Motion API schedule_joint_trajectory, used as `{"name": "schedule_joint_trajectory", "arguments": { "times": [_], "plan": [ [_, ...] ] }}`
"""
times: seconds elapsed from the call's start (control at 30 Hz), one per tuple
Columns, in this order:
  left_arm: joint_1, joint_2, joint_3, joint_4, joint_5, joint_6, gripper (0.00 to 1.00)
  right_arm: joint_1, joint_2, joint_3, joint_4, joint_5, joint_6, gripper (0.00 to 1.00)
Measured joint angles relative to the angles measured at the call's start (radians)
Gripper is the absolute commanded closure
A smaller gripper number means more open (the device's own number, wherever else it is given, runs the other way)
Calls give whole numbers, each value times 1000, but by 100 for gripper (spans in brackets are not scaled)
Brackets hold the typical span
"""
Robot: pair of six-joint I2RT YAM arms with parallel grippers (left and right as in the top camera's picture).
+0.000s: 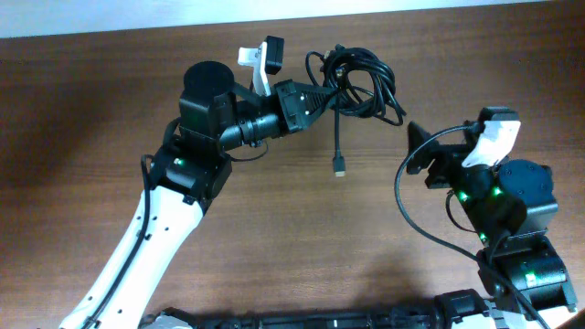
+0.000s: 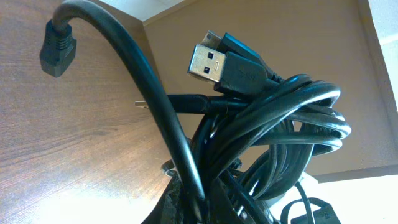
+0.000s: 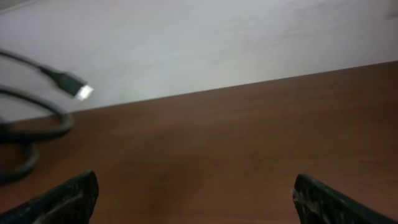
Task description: Untangle cables
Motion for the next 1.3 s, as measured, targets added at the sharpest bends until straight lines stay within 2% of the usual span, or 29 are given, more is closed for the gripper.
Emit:
{"name": "schedule_joint_trajectory", "arguments": {
  "times": [0.3,0.43,0.67,0.93,1.13,1.3],
  "plan": [
    [0,0,0,0,0,-115,100,0,0,0,122,-396,-27,1],
    [0,0,0,-38,0,-134,100,0,0,0,175,-449,-38,1],
    [-29,0,0,-41,26,-137,100,0,36,0,195,-229,-39,1],
    [-53,0,0,-43,29,-134,100,0,87,0,231,-166,-43,1],
    [-53,0,0,-63,32,-133,100,0,93,-1,355,-124,-48,1],
    [-55,0,0,-65,46,-133,100,3,93,-1,327,22,-48,1]
  ]
}}
